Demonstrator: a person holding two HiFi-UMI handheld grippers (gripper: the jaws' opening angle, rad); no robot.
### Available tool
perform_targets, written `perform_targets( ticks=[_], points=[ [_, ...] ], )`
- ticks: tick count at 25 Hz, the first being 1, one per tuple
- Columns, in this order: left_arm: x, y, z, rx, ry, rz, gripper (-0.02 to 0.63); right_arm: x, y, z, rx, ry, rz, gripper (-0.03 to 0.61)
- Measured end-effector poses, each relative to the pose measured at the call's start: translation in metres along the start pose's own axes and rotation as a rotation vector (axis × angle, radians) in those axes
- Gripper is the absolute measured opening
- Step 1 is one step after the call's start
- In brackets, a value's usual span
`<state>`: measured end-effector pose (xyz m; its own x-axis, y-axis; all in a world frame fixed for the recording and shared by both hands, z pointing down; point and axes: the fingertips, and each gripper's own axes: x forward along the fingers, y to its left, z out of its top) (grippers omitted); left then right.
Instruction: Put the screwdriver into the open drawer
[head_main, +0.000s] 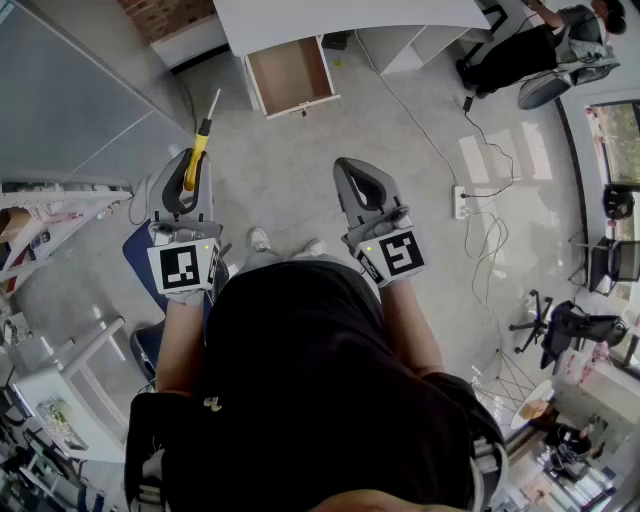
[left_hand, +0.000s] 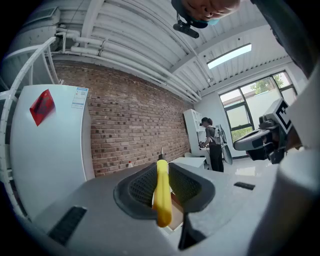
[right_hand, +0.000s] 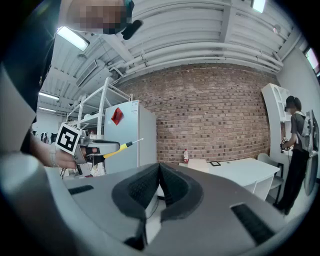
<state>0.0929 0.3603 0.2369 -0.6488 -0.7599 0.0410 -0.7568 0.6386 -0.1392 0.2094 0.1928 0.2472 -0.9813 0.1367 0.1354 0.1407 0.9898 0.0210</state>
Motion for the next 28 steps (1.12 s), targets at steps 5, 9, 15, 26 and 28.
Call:
perform_targets(
  ticks=[5, 9, 15, 26, 28],
  points=[
    [-0.001, 0.014, 0.001, -0.001, -0.010, -0.015, 0.075, 0.011, 0.015, 0.003, 0.001, 0.012, -0.008, 0.011],
    [0.000, 0.029, 0.000, -0.009, -0.023, -0.029, 0.075, 0.022, 0.024, 0.006, -0.013, 0.015, -0.021, 0.011],
    [0.005, 0.050, -0.008, -0.029, -0.041, -0.060, 0.075, 0.038, 0.034, 0.012, -0.008, 0.000, -0.060, 0.011],
    [0.030, 0.085, -0.034, -0.068, -0.032, -0.110, 0.075, 0.073, 0.036, -0.008, 0.014, 0.050, -0.123, 0.011],
    [0.037, 0.085, -0.036, -0.068, -0.023, -0.110, 0.075, 0.076, 0.029, -0.010, 0.025, 0.055, -0.129, 0.011]
  ],
)
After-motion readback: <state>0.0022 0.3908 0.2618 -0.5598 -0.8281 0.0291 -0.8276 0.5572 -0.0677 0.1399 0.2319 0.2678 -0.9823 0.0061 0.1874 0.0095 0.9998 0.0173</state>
